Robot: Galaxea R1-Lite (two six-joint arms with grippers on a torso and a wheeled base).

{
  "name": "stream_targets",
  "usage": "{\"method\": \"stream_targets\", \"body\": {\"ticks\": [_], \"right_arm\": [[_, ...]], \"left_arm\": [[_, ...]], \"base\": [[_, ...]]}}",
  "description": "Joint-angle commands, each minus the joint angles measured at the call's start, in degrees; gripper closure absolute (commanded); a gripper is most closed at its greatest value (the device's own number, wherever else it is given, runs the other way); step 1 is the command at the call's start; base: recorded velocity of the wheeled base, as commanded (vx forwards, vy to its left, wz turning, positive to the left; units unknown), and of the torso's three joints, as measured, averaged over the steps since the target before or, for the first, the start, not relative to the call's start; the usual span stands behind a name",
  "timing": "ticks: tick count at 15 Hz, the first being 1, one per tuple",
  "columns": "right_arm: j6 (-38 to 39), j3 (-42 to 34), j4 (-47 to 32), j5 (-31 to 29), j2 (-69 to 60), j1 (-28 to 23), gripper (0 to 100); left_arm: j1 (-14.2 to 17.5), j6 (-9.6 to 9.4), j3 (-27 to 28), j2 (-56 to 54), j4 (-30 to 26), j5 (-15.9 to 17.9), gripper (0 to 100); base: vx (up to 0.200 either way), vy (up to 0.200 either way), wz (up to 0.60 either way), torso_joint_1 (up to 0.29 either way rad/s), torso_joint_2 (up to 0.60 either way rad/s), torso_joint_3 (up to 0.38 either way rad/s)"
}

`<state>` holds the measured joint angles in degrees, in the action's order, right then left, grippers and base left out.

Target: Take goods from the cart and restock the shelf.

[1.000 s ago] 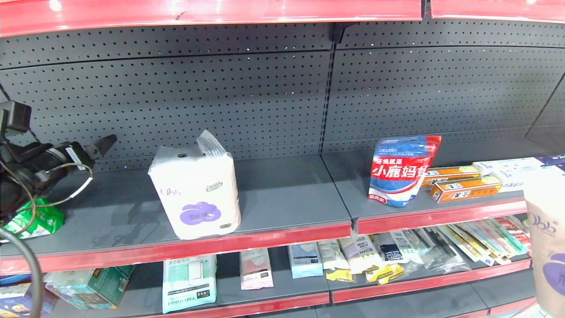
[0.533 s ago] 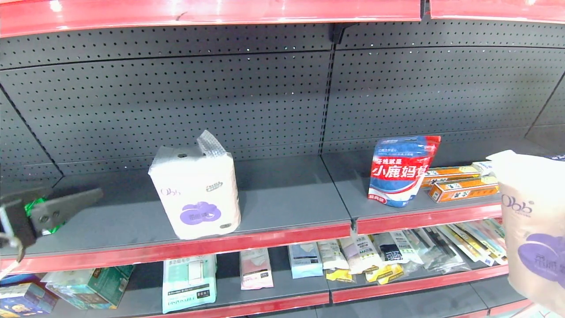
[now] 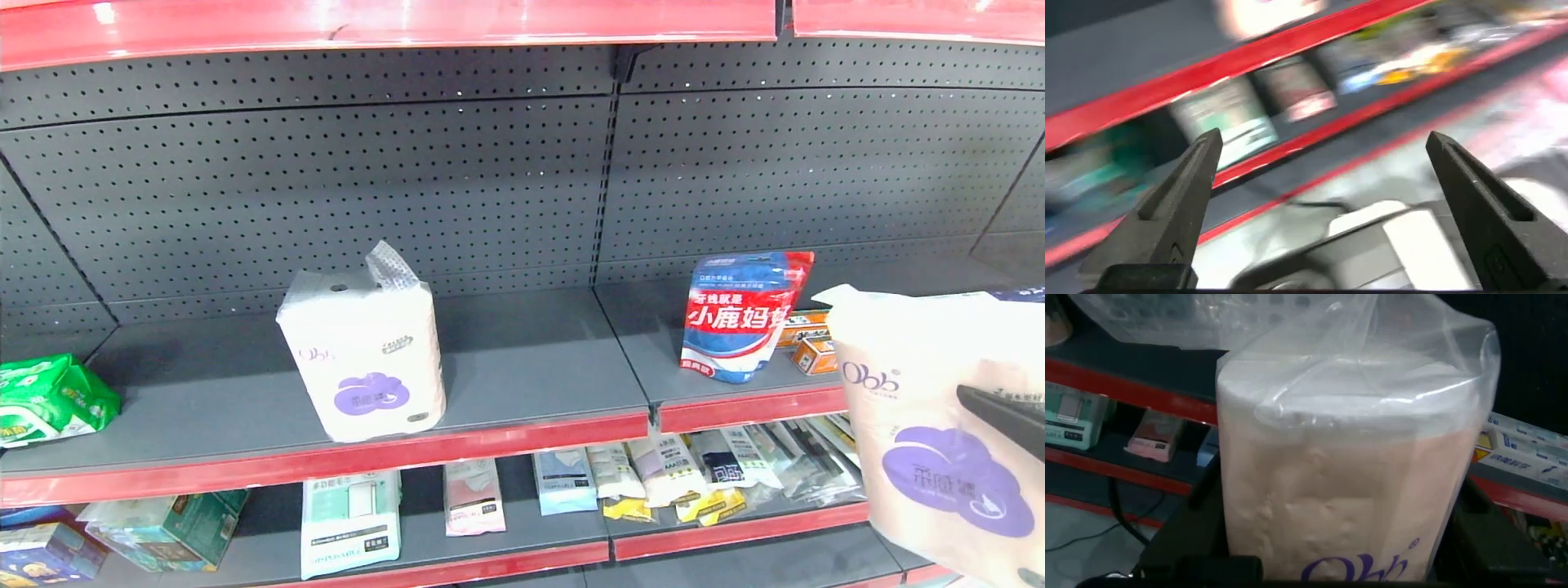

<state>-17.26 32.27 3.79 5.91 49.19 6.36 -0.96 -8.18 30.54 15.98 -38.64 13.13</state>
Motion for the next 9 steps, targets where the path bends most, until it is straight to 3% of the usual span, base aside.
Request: {"method": "stream_targets", "body": {"ticks": [1,3,6,7,9], "right_arm": [[-0.1,1.1,0.0,1.2,2.1,0.4,100],[-0.1,2.2,-0.1,2.8,3.3,0.6,100],[-0.1,2.5,0.0,3.1,4.9,1.4,100],[-0.1,2.4,0.0,3.1,5.0,2.2,100],[0.0,2.1,0.0,3.1,4.9,2.4,100]], "left_arm": [[-1.0,-0.17,-5.6,-9.8,3.2,-3.4,0],[-1.0,-1.22,-8.4,-12.0,5.3,-2.1,0],[-1.2,-2.10,-8.8,-11.1,5.7,4.2,0],[-1.3,-1.93,-9.0,-9.4,6.3,4.7,0],[-0.9,0.27,-11.2,-8.2,10.3,1.8,0]], "base": [[0.000,0.000,0.00,0.000,0.00,0.000],[0.000,0.000,0.00,0.000,0.00,0.000],[0.000,0.000,0.00,0.000,0.00,0.000],[0.000,0.000,0.00,0.000,0.00,0.000],[0.000,0.000,0.00,0.000,0.00,0.000]]}}
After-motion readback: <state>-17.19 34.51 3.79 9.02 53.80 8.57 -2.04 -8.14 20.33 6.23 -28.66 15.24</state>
